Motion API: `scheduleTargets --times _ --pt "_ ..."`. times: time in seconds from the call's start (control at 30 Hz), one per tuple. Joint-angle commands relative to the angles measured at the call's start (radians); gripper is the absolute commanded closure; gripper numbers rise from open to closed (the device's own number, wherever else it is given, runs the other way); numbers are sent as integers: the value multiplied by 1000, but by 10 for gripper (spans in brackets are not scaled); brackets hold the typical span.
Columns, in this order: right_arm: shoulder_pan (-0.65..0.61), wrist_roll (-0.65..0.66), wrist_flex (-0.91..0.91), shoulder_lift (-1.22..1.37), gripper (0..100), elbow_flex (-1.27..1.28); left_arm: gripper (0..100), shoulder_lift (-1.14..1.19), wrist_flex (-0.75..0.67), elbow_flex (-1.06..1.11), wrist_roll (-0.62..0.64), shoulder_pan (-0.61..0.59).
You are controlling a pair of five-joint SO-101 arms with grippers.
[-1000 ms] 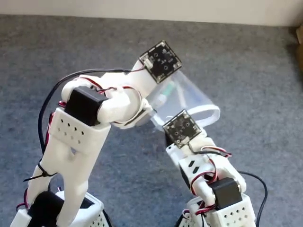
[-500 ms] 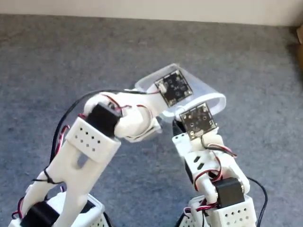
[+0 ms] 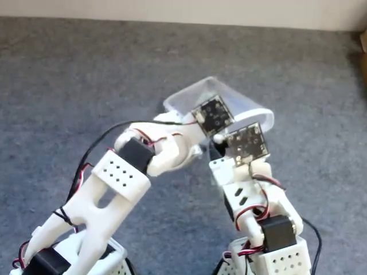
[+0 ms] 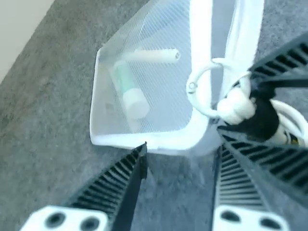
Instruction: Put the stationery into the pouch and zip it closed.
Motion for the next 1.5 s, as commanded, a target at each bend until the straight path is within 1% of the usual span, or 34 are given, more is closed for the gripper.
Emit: scheduleTargets --times 0.0,0.17,0.47,0.53,0.67,0.77,0.8,0.93,1.03,1.13,1.2,1.3,1.47 --pt "10 -32 -36 -18 995 -73 774 -38 -150 41 -5 18" --pt "10 -34 -38 -18 995 -68 777 -38 -285 111 -3 19" --pt "10 -34 -38 -16 995 -67 780 -38 -370 174 0 21" --pt "10 -34 -38 -16 995 -65 808 -38 -391 194 2 21" --pt "10 -35 -71 -18 995 -65 912 -41 -446 239 2 21" --pt "15 -80 -116 -12 995 -65 997 -44 -456 252 3 21" --pt "16 -84 -124 -12 995 -65 995 -44 -456 254 5 21" --pt "18 -89 -128 -12 995 -65 995 -45 -454 254 86 5" --pt "33 -89 -140 -12 995 -64 995 -45 -453 254 110 -18" --pt "93 -100 -217 -12 995 -38 995 -45 -453 254 115 -47" --pt "122 -143 -286 -12 995 1 995 -45 -453 252 115 -61" --pt "137 -166 -375 -10 995 45 995 -45 -451 254 117 -64" --pt "160 -167 -450 -10 995 81 995 -45 -451 254 117 -64"
